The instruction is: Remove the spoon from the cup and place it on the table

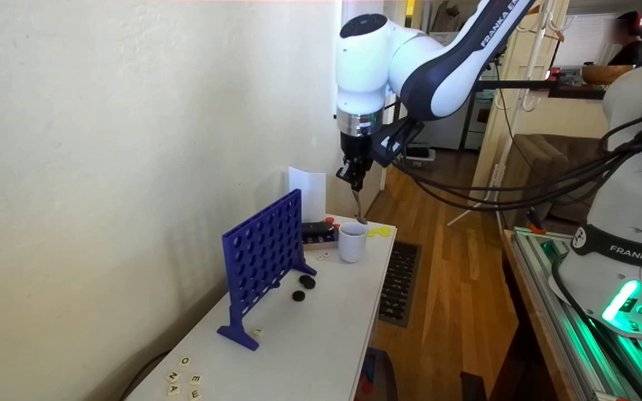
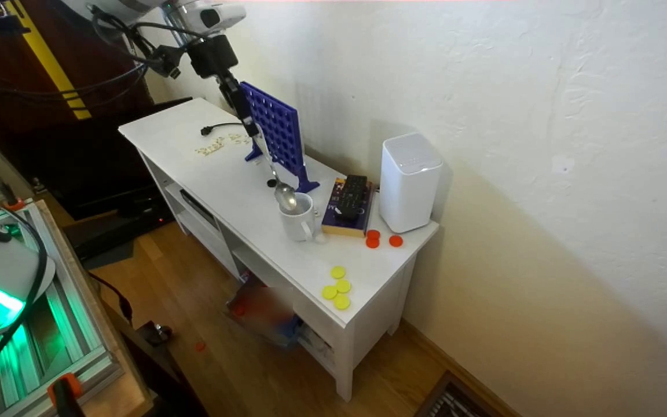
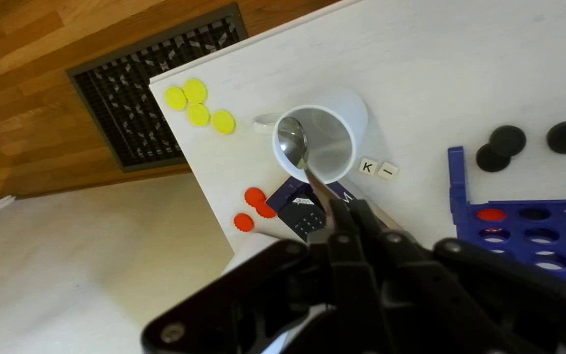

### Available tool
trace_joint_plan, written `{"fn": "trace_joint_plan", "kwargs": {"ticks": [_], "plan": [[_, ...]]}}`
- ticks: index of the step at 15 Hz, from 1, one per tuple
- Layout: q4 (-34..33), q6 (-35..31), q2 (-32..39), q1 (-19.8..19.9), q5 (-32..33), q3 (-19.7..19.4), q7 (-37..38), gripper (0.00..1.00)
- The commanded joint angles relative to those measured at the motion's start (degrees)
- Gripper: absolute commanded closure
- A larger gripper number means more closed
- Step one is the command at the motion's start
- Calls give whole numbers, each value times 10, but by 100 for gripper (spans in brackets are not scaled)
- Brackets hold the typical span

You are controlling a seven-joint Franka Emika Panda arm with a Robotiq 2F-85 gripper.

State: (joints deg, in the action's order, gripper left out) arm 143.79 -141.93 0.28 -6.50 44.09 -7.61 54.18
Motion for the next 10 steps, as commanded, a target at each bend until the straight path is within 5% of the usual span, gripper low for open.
{"fn": "trace_joint_plan", "kwargs": {"ticks": [1, 5, 10], "plan": [[22, 44, -60, 13, -4, 53, 13, 99], [-7, 66, -32, -1, -21, 110, 18, 99], [-81, 123, 62, -26, 1, 163, 119, 99]]}}
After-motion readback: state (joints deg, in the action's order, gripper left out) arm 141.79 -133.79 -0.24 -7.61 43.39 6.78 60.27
